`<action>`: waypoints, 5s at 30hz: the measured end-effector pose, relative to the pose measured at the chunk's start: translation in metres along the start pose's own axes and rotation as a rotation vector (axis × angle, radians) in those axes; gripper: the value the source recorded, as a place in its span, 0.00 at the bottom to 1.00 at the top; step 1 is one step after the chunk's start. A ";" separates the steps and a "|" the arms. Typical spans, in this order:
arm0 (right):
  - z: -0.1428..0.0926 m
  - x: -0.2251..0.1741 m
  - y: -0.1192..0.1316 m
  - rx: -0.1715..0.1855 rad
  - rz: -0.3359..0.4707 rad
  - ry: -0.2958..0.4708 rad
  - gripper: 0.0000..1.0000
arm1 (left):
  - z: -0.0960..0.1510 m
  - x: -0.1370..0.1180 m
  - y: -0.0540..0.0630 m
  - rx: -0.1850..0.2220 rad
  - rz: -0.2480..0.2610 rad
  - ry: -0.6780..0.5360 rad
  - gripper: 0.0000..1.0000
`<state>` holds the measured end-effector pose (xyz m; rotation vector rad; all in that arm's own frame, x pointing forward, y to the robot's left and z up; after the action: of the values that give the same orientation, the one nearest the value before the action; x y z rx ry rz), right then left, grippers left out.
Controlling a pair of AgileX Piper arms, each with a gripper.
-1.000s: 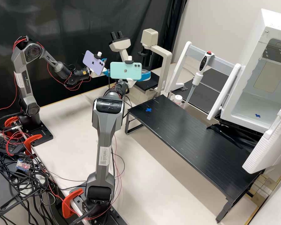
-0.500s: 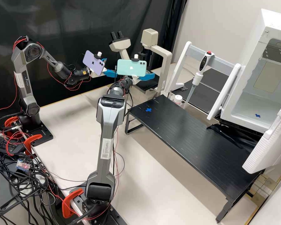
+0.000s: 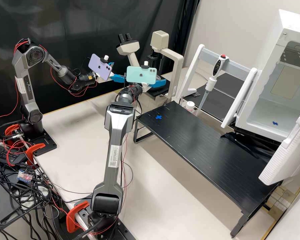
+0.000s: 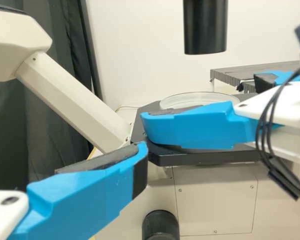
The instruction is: Move the petri dish to the bench
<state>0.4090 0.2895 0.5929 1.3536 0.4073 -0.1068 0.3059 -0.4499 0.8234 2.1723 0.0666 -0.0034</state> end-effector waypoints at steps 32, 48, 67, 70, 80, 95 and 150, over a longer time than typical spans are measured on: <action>0.018 0.001 -0.010 0.035 -0.061 -0.051 0.00 | 0.000 0.000 0.000 0.000 0.000 0.000 1.00; 0.028 -0.015 -0.010 0.055 -0.031 -0.038 0.00 | 0.000 0.000 0.000 0.000 0.000 0.000 1.00; 0.031 -0.128 0.017 0.020 -0.019 0.145 0.00 | 0.000 0.000 0.000 0.000 0.000 0.000 1.00; 0.038 -0.145 0.022 0.035 0.002 0.147 0.00 | 0.000 0.000 0.000 0.000 0.000 0.000 1.00; 0.084 -0.192 0.029 0.035 0.098 0.126 0.00 | 0.000 0.000 0.000 0.000 0.000 0.000 1.00; 0.143 -0.234 0.021 0.033 0.113 0.048 0.00 | 0.000 0.000 0.000 0.000 0.000 0.000 1.00; 0.161 -0.348 0.081 0.144 0.482 0.258 1.00 | 0.000 0.000 0.000 0.000 0.000 0.000 1.00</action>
<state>0.1478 0.0978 0.8129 1.5791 0.2819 0.4485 0.3059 -0.4499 0.8234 2.1723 0.0666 -0.0034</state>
